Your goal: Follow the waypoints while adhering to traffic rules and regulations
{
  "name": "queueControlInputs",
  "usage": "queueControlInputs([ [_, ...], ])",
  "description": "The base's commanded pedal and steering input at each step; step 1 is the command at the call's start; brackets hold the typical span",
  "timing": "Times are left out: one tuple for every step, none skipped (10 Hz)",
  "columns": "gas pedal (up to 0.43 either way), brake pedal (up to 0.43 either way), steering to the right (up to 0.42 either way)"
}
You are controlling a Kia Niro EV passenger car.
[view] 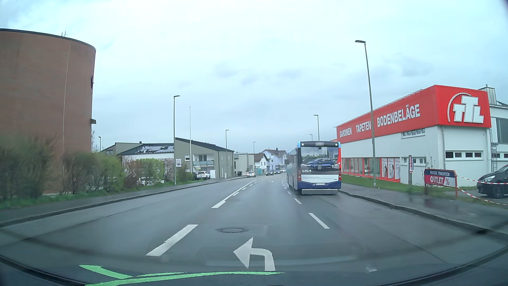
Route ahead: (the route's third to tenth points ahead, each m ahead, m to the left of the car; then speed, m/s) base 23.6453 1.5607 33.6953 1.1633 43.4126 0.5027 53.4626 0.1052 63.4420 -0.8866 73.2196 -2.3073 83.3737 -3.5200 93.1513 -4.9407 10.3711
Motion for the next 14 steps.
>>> queueControlInputs([
  [0.079,0.000,0.011],
  [0.079,0.000,0.011],
  [0.079,0.000,0.011],
  [0.079,0.000,0.011],
  [0.079,0.000,0.012],
  [0.079,0.000,0.012],
  [0.067,0.000,0.012],
  [0.067,0.000,0.011],
  [0.067,0.000,0.011],
  [0.067,0.000,0.012],
  [0.067,0.000,0.012],
  [0.067,0.000,0.012],
  [0.067,0.000,0.012],
  [0.067,0.000,0.011],
])
